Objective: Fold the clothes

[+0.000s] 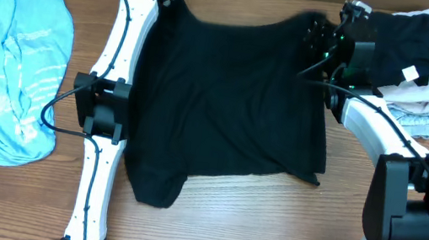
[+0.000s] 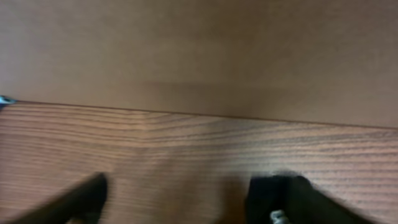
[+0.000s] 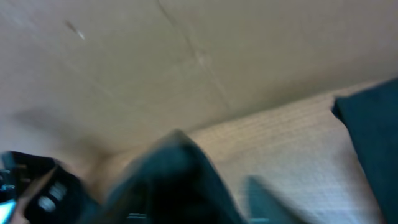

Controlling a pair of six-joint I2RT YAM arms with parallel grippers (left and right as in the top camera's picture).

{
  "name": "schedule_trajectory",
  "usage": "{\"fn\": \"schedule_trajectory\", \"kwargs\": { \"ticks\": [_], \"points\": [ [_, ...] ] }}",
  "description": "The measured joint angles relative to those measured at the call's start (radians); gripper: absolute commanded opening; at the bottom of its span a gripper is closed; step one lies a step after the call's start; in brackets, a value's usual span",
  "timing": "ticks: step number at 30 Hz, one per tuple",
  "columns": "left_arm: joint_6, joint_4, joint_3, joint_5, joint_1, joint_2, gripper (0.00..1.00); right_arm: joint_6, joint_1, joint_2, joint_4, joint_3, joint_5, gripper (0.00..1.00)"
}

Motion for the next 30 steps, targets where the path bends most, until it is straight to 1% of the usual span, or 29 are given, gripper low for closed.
{"fn": "schedule_trajectory", "kwargs": {
  "ticks": [3,5,7,12,15,17,22,26,30],
  "points": [
    [-0.036,0.007,0.001,0.018,0.0,0.003,1.0,0.006,0.0,0.002,0.027,0.0,0.01,1.0],
    [-0.069,-0.008,0.016,0.05,0.007,0.002,1.0,-0.003,-0.001,0.003,-0.021,0.01,0.016,1.0],
    [-0.087,-0.068,0.037,0.095,0.013,-0.002,1.0,-0.023,-0.003,0.002,-0.104,0.023,0.019,1.0],
    [-0.104,-0.264,0.081,0.158,0.05,-0.08,1.0,-0.058,-0.017,-0.064,-0.472,0.07,0.019,1.0],
    [-0.103,-0.374,0.092,0.18,0.078,-0.195,1.0,-0.081,-0.024,-0.179,-0.717,0.11,0.016,1.0],
    [-0.096,-0.45,0.102,0.191,0.096,-0.297,1.0,-0.1,-0.025,-0.308,-0.885,0.144,0.012,1.0],
    [-0.076,-0.602,0.145,0.207,0.1,-0.556,1.0,-0.116,-0.024,-0.6,-1.144,0.193,0.006,1.0],
    [-0.074,-0.689,0.159,0.218,0.09,-0.694,1.0,-0.121,-0.024,-0.761,-1.294,0.197,0.006,1.0],
    [-0.074,-0.784,0.159,0.245,0.09,-0.767,1.0,-0.124,-0.024,-0.862,-1.368,0.197,0.006,1.0]
  ]
}}
